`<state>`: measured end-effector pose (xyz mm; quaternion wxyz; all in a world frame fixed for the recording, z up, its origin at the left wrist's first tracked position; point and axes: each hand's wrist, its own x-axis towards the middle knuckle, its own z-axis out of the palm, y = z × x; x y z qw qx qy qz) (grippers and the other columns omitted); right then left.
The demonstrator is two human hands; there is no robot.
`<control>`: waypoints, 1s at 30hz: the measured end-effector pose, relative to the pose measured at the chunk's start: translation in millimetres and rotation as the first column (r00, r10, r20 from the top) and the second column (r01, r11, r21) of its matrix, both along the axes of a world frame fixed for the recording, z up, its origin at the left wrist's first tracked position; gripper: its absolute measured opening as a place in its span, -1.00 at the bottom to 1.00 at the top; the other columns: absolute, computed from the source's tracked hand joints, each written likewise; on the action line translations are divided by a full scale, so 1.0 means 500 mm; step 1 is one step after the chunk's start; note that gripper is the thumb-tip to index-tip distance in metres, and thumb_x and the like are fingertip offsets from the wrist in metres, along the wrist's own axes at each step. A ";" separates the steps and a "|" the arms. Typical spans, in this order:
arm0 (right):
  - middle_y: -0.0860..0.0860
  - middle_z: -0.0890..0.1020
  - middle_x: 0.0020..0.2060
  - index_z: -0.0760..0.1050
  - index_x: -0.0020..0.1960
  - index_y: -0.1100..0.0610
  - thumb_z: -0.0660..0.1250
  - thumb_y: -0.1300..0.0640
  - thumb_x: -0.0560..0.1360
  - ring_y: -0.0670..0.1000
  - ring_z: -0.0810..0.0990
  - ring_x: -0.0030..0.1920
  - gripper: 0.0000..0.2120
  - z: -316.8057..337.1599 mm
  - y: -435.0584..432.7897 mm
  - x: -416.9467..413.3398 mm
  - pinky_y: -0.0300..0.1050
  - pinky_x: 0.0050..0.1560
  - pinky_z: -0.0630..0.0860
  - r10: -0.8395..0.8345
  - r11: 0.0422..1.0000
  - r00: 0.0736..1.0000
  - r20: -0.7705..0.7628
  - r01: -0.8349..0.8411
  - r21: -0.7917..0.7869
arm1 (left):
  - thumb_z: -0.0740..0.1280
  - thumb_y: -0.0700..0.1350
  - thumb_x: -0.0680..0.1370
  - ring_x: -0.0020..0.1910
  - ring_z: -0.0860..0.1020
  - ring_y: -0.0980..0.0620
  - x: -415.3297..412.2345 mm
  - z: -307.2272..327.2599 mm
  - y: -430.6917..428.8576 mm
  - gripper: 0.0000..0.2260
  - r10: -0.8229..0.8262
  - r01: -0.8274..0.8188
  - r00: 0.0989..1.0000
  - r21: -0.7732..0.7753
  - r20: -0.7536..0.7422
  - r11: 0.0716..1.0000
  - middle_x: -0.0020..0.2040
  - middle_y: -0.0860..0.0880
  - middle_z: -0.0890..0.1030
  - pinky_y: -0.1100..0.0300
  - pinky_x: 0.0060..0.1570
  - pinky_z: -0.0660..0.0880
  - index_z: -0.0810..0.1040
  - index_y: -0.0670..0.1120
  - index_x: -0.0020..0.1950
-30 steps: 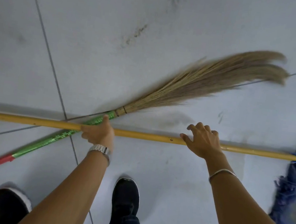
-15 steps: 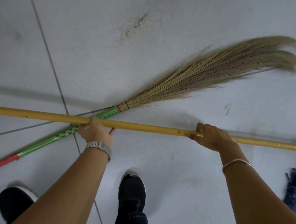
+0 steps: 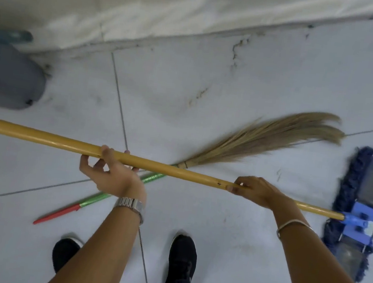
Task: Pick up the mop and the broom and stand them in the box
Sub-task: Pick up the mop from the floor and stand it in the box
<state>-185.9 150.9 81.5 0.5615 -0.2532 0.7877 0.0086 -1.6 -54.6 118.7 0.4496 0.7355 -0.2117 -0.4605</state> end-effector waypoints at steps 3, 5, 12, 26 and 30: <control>-0.01 0.56 -0.24 0.52 -0.14 -0.08 0.20 -0.32 0.39 0.07 0.53 -0.15 -0.66 0.094 -0.064 0.003 -0.08 -0.21 0.39 -0.084 0.991 0.996 0.000 0.083 -0.106 | 0.34 -0.10 0.52 -0.18 0.64 -0.15 -0.019 0.133 -0.080 -0.66 -0.052 0.042 0.995 -0.124 -0.082 0.991 0.11 -0.18 0.57 -0.06 -0.32 0.64 0.39 -0.02 0.27; 0.04 0.60 -0.18 0.55 -0.13 -0.02 0.22 -0.37 0.32 0.10 0.55 -0.11 -0.56 0.170 -0.111 -0.001 -0.03 -0.13 0.41 -0.139 0.976 0.990 -0.018 0.134 -0.174 | 0.34 -0.13 0.52 -0.24 0.64 -0.11 -0.039 0.230 -0.141 -0.70 -0.122 0.094 0.983 -0.199 -0.134 0.975 0.05 -0.15 0.58 -0.03 -0.34 0.63 0.40 0.00 0.23; -0.02 0.54 -0.31 0.55 -0.22 -0.01 0.27 -0.22 0.42 -0.01 0.50 -0.24 -0.71 0.542 -0.260 -0.011 -0.17 -0.24 0.38 -0.216 0.899 0.976 -0.039 0.183 -0.399 | 0.34 -0.10 0.53 -0.25 0.66 -0.14 -0.079 0.652 -0.302 -0.65 -0.289 0.185 0.937 -0.422 -0.197 0.887 0.13 -0.22 0.60 0.00 -0.36 0.63 0.40 0.01 0.30; -0.15 0.38 -0.48 0.41 -0.45 -0.06 0.30 -0.17 0.35 -0.09 0.35 -0.39 -0.72 1.119 -0.361 0.154 -0.24 -0.32 0.27 -0.158 0.658 0.980 0.118 0.193 -0.728 | 0.36 -0.10 0.53 -0.38 0.66 0.02 0.079 1.377 -0.298 -0.65 -0.486 0.197 0.863 -0.795 -0.137 0.573 0.00 -0.14 0.61 0.20 -0.49 0.54 0.43 0.00 0.31; -0.01 0.34 -0.39 0.41 -0.40 -0.03 0.33 -0.17 0.35 0.01 0.34 -0.28 -0.73 1.203 -0.391 0.249 -0.07 -0.19 0.30 -0.105 0.587 0.966 0.238 0.253 -0.769 | 0.38 -0.13 0.51 -0.36 0.66 -0.04 0.160 1.524 -0.280 -0.68 -0.542 0.232 0.838 -0.857 -0.064 0.460 -0.11 -0.04 0.62 0.20 -0.55 0.52 0.46 0.02 0.25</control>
